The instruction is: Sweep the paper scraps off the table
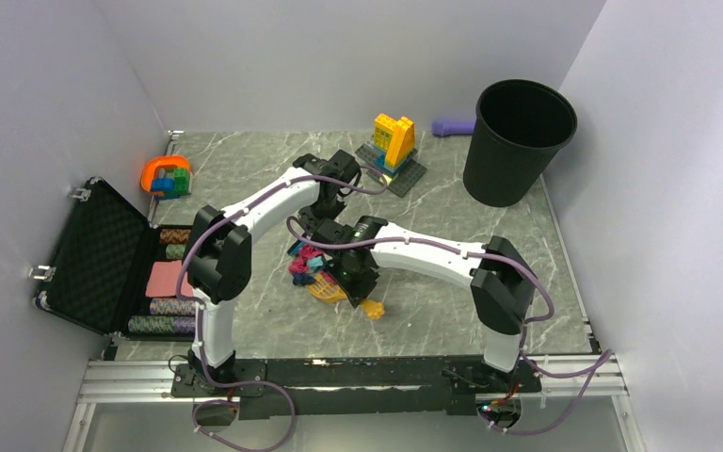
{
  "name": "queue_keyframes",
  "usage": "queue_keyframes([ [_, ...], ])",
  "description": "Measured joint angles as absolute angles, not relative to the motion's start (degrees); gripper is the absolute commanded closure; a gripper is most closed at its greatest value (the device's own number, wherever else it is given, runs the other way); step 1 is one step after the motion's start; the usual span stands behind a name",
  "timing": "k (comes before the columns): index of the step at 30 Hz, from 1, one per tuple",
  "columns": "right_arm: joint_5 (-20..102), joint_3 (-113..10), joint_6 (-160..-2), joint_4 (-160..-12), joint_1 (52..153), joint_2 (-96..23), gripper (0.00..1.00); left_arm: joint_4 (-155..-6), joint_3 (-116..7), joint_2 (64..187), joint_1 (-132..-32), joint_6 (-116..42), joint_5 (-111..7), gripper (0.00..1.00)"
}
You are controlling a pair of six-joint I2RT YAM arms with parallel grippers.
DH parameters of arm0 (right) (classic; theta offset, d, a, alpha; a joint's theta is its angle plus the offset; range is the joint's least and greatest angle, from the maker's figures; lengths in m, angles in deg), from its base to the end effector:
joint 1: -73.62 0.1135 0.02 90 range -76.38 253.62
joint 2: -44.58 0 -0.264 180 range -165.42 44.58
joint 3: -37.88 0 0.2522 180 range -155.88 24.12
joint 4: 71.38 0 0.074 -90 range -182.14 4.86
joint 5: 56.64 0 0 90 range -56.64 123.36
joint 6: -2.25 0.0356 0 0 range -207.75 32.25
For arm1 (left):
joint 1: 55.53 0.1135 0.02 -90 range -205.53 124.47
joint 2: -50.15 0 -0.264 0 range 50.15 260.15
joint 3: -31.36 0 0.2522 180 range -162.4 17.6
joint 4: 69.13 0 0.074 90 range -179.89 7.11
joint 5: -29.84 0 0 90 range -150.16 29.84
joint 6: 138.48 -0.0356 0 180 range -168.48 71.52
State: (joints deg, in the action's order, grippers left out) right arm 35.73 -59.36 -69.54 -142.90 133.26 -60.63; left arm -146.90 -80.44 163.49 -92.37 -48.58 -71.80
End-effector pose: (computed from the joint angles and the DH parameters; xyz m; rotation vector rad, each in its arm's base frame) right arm 0.1802 0.3105 0.2256 -1.0724 2.8196 0.2229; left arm 0.3219 -0.2322 0.2421 0.8909 2.7544 0.1947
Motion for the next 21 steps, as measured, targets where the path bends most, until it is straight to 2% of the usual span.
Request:
queue_keyframes([
  [14,32.1,-52.3,-69.1,-134.5,133.9,-56.8,1.00,-148.2,-81.1,163.1,-92.4,-47.8,-68.9,1.00],
  [21,31.3,-47.5,-69.1,-129.6,133.3,-56.3,1.00,-153.2,-84.1,162.8,-92.2,-47.4,-58.5,1.00],
])
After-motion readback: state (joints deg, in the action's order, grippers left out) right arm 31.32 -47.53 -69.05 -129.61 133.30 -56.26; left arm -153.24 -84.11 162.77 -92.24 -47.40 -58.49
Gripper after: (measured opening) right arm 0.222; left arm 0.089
